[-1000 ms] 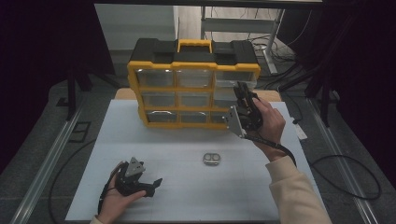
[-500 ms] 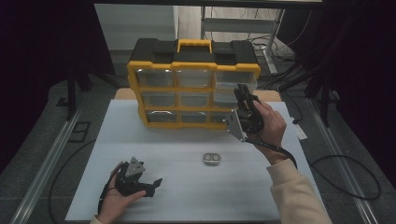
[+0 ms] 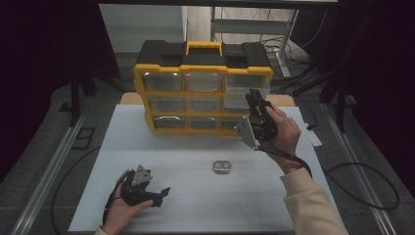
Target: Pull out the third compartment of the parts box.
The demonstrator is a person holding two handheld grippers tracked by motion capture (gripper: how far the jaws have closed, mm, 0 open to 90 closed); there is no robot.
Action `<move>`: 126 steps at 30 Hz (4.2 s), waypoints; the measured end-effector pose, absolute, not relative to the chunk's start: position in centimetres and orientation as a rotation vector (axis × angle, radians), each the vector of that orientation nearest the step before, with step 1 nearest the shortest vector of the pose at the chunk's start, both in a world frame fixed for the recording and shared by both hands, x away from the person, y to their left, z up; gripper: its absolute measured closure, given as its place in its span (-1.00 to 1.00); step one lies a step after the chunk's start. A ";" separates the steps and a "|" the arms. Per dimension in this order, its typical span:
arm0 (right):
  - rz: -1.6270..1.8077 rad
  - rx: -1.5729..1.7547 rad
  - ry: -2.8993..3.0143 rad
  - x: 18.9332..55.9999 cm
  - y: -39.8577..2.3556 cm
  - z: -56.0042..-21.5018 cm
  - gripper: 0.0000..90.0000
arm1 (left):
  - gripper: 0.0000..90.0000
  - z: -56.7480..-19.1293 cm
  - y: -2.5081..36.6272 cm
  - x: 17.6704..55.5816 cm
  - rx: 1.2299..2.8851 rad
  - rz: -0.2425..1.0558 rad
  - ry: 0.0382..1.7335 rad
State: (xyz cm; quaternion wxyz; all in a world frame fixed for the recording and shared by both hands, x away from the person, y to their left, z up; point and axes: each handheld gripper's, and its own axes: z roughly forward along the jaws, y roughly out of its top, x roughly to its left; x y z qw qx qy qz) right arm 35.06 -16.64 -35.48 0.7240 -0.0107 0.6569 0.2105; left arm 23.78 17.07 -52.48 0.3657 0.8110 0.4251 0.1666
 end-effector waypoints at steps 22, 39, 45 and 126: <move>0.471 -0.028 1.445 34.4 -16.8 -35.5 0.64 | -0.85 -52.5 17.1 23.8 2.082 0.427 1.094; 0.473 -0.037 1.438 33.8 -16.9 -35.5 0.64 | -0.85 -52.4 17.1 23.8 2.079 0.427 1.094; 0.478 -0.038 1.432 33.6 -16.9 -35.6 0.64 | -0.85 -52.4 17.1 23.8 2.079 0.427 1.095; 0.569 -0.034 1.444 32.0 -17.9 -36.3 0.12 | -0.84 -52.5 17.1 23.7 2.083 0.432 1.099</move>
